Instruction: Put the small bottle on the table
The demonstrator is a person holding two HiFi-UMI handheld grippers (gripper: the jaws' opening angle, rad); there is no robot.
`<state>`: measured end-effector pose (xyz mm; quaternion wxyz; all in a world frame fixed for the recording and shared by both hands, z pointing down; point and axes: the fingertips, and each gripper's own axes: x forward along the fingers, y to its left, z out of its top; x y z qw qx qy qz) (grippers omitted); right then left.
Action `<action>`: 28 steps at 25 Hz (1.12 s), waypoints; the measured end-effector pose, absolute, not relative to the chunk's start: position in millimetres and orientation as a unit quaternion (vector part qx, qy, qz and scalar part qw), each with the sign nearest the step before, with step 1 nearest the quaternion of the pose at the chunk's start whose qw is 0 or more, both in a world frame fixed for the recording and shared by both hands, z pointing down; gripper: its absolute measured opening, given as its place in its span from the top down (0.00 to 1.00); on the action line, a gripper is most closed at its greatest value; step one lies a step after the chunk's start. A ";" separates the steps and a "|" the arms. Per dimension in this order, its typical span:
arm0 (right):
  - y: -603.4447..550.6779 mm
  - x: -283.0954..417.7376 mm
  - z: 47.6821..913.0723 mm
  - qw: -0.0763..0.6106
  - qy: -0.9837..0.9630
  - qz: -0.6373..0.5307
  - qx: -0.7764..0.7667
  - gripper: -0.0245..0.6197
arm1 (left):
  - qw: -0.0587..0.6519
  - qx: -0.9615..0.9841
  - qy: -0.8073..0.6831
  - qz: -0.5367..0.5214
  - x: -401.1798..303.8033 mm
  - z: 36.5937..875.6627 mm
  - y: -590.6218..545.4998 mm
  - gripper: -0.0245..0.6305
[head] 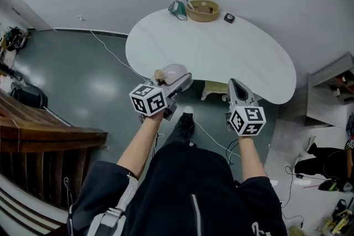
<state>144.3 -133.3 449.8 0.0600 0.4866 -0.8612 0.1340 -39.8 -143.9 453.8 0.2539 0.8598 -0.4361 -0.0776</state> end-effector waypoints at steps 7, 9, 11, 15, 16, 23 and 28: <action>-222.0 130.2 446.8 0.067 -0.859 0.130 0.491 0.96 | 0.253 0.868 -0.423 -0.055 -41.2 461.6 -235.0 0.35; -247.5 124.7 445.9 0.065 -0.857 0.131 0.494 0.96 | 0.246 0.873 -0.419 -0.045 -44.5 460.6 -259.9 0.35; -269.8 118.4 447.7 0.066 -0.856 0.134 0.496 0.96 | 0.243 0.876 -0.415 -0.036 -48.4 461.4 -281.9 0.35; -308.6 106.7 448.3 0.064 -0.853 0.137 0.500 0.96 | 0.240 0.880 -0.409 -0.021 -56.1 467.9 -322.8 0.35; -314.7 104.4 449.2 0.065 -0.853 0.137 0.500 0.96 | 0.241 0.880 -0.408 -0.018 -57.5 470.4 -330.1 0.35; -336.5 103.1 465.7 0.084 -0.848 0.148 0.502 0.96 | 0.257 0.878 -0.403 -0.002 -58.8 493.6 -355.3 0.35; -354.3 106.9 471.0 0.089 -0.849 0.154 0.497 0.96 | 0.266 0.874 -0.407 0.004 -54.3 504.4 -368.3 0.35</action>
